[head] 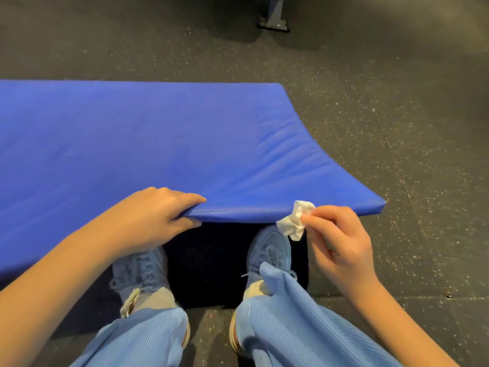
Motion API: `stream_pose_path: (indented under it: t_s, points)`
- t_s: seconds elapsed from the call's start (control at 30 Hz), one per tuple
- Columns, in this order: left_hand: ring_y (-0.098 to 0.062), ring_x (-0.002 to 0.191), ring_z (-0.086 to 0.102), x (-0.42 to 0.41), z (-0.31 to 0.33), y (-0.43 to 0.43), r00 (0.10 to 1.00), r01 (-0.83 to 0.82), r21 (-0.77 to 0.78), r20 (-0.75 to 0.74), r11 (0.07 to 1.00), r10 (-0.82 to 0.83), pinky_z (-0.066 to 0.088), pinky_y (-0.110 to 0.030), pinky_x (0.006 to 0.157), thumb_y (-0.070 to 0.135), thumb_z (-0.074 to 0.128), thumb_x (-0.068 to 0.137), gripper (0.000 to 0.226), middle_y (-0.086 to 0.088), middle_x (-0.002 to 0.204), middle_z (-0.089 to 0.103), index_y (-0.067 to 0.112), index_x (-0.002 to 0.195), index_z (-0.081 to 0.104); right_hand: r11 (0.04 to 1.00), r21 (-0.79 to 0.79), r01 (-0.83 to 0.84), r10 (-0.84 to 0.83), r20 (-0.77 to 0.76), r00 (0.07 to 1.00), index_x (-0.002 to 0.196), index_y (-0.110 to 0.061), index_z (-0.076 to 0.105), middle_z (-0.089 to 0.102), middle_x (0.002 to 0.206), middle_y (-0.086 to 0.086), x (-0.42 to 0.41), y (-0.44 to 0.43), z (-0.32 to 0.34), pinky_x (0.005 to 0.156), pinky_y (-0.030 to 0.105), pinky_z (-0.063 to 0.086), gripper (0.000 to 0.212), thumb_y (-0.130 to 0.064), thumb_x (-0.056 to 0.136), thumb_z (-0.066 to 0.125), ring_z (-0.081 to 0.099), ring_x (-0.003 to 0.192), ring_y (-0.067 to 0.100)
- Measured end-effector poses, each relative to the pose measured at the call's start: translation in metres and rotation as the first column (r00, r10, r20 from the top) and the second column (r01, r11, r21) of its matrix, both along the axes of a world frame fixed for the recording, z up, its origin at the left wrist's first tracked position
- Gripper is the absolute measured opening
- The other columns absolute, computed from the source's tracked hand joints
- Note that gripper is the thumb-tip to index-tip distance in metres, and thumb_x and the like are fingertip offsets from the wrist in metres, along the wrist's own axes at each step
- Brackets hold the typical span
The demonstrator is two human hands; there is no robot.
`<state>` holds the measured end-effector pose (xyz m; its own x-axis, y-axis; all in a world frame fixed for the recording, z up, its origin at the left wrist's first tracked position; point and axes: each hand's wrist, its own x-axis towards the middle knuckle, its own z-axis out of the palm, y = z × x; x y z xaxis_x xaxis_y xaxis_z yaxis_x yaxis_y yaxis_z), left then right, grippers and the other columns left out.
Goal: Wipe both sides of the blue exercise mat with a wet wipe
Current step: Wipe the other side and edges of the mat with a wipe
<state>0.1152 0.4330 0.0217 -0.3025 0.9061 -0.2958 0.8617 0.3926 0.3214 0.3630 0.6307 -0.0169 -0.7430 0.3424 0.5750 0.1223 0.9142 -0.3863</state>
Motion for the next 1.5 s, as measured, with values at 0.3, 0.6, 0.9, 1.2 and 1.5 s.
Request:
stream_pose_path:
  t_s: [0.3, 0.6, 0.9, 1.2, 1.5]
  points:
    - [-0.004, 0.078, 0.056, -0.008, 0.018, 0.002, 0.990, -0.114, 0.029, 0.089, 0.993, 0.111, 0.043, -0.025, 0.069, 0.042, 0.048, 0.097, 0.024, 0.015, 0.094, 0.065, 0.037, 0.120, 0.054, 0.975, 0.180, -0.129, 0.146, -0.087, 0.985, 0.095, 0.004, 0.071, 0.052, 0.098, 0.007, -0.071, -0.039, 0.012, 0.074, 0.032, 0.046, 0.014, 0.005, 0.084, 0.063, 0.053, 0.079, 0.027]
    - [-0.012, 0.090, 0.056, -0.010, 0.016, -0.003, 0.991, -0.126, 0.051, 0.058, 0.991, 0.123, 0.045, -0.031, 0.078, 0.046, 0.045, 0.098, 0.027, 0.017, 0.104, 0.064, 0.038, 0.123, 0.051, 0.966, 0.244, -0.088, 0.121, -0.123, 0.985, 0.100, -0.001, 0.069, 0.055, 0.103, 0.006, -0.079, -0.038, 0.022, 0.083, 0.026, 0.037, 0.018, 0.003, 0.088, 0.056, 0.050, 0.080, 0.026]
    - [-0.013, 0.090, 0.058, -0.011, 0.015, -0.005, 0.990, -0.121, 0.116, 0.085, 0.986, 0.111, 0.046, -0.033, 0.079, 0.049, 0.046, 0.097, 0.029, 0.013, 0.106, 0.066, 0.035, 0.122, 0.054, 0.949, 0.303, -0.091, 0.127, -0.102, 0.987, 0.099, -0.005, 0.068, 0.069, 0.098, 0.009, -0.099, -0.029, 0.033, 0.077, 0.043, 0.045, 0.018, -0.005, 0.094, 0.051, 0.059, 0.087, 0.031]
    - [-0.015, 0.090, 0.059, -0.008, 0.017, -0.005, 0.988, -0.136, 0.155, 0.090, 0.979, 0.123, 0.047, -0.036, 0.078, 0.048, 0.045, 0.097, 0.029, 0.011, 0.106, 0.067, 0.035, 0.122, 0.055, 0.857, 0.462, -0.228, 0.246, 0.020, 0.969, 0.113, -0.012, 0.064, 0.069, 0.103, 0.008, -0.117, -0.033, 0.025, 0.075, 0.039, 0.048, 0.022, -0.022, 0.093, 0.061, 0.065, 0.079, 0.028]
    - [-0.019, 0.100, 0.068, -0.016, -0.002, -0.083, 0.951, -0.213, 0.258, -0.167, 0.942, 0.261, 0.055, -0.031, 0.069, 0.022, 0.079, 0.075, 0.056, 0.004, 0.120, 0.067, 0.018, 0.127, 0.059, 0.789, 0.543, -0.287, 0.317, 0.040, 0.947, 0.119, -0.001, 0.053, 0.064, 0.083, 0.013, -0.120, -0.027, 0.032, 0.064, 0.040, 0.045, 0.028, 0.002, 0.091, 0.055, 0.057, 0.068, 0.031]
